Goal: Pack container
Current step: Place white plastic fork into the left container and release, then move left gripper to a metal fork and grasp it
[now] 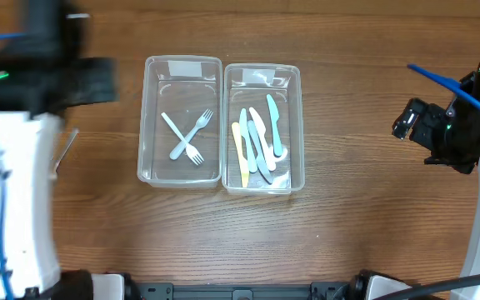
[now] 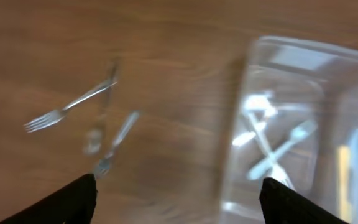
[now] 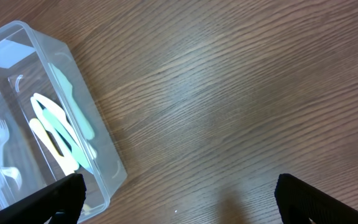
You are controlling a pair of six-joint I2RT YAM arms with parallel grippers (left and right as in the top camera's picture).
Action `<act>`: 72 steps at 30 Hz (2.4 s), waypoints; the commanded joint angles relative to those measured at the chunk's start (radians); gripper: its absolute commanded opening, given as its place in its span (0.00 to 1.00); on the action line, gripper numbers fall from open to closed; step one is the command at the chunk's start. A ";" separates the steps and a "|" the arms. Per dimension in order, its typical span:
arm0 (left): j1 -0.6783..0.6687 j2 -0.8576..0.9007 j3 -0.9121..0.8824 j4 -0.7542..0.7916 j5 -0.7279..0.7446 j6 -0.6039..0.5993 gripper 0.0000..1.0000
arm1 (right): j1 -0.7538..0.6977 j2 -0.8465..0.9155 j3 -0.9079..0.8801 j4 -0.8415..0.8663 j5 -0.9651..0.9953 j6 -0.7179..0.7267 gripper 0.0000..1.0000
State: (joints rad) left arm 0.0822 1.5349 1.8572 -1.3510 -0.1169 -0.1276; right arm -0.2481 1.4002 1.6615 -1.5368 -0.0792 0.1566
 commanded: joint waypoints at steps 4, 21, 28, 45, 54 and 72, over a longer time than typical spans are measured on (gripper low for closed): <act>0.293 0.044 -0.128 0.028 0.170 0.204 0.90 | 0.004 -0.013 0.002 0.009 -0.005 0.001 1.00; 0.336 0.311 -0.515 0.456 0.169 0.361 1.00 | 0.004 -0.012 0.002 0.009 -0.005 0.001 1.00; 0.336 0.409 -0.515 0.499 0.135 0.387 1.00 | 0.004 -0.012 0.002 0.010 -0.005 0.001 1.00; 0.360 0.561 -0.516 0.472 0.109 0.382 0.99 | 0.004 -0.012 0.002 0.010 -0.001 0.000 1.00; 0.377 0.567 -0.516 0.444 0.110 0.362 0.71 | 0.004 -0.012 0.002 0.010 -0.001 0.000 1.00; 0.377 0.567 -0.516 0.433 0.110 0.359 0.16 | 0.004 -0.012 0.002 0.012 -0.001 0.001 1.00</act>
State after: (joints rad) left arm 0.4538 2.0388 1.3624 -0.9161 -0.0319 0.2344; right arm -0.2478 1.4002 1.6611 -1.5330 -0.0784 0.1562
